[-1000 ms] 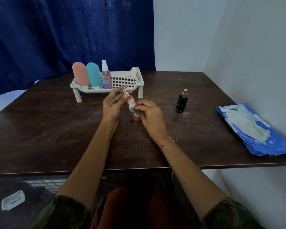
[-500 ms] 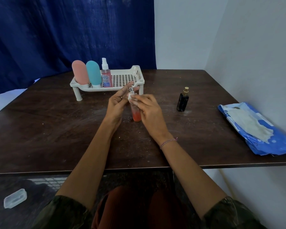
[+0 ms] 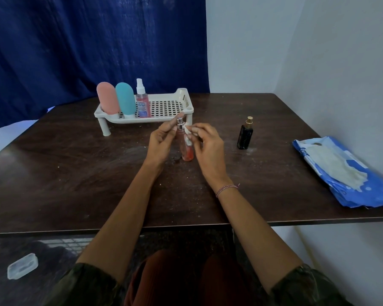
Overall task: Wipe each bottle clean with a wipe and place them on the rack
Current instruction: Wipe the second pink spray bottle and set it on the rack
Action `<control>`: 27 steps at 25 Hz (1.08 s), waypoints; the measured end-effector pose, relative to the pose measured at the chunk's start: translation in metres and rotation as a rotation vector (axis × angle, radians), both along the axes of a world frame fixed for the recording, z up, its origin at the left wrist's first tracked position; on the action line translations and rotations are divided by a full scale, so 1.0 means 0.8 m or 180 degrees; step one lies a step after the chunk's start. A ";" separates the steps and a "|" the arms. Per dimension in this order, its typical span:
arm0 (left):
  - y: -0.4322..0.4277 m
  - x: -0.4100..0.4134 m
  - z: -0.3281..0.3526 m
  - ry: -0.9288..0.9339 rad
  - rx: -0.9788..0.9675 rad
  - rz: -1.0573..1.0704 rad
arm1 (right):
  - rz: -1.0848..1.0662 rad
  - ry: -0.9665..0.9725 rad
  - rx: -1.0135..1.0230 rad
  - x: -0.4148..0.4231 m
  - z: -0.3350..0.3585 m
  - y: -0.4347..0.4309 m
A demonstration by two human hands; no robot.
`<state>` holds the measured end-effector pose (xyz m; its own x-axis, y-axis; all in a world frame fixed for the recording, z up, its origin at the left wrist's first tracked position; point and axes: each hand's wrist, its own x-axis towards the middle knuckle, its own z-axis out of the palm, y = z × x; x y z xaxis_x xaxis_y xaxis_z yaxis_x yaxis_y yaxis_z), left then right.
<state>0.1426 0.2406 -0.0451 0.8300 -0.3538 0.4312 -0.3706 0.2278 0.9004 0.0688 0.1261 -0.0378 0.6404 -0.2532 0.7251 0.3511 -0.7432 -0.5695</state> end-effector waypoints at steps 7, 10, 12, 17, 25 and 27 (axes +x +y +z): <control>-0.001 -0.011 0.004 -0.0286 0.0584 0.0006 | -0.0021 0.0095 -0.0076 0.000 -0.002 -0.002; 0.003 -0.010 0.006 -0.0262 0.0555 0.0048 | 0.0012 0.0026 -0.0137 -0.002 -0.003 -0.002; 0.004 -0.012 0.008 -0.0070 0.0411 0.0038 | -0.0010 -0.0056 -0.0087 -0.002 -0.002 -0.002; 0.007 -0.011 0.007 0.0026 0.0405 -0.0060 | -0.0018 0.0049 0.0219 0.003 -0.001 -0.011; 0.004 -0.010 0.006 0.0109 0.0434 -0.0007 | 0.0106 -0.0131 -0.0094 -0.001 -0.002 -0.008; 0.006 -0.009 0.006 0.0004 0.0539 0.0021 | 0.0071 -0.0162 -0.0111 0.001 -0.003 -0.009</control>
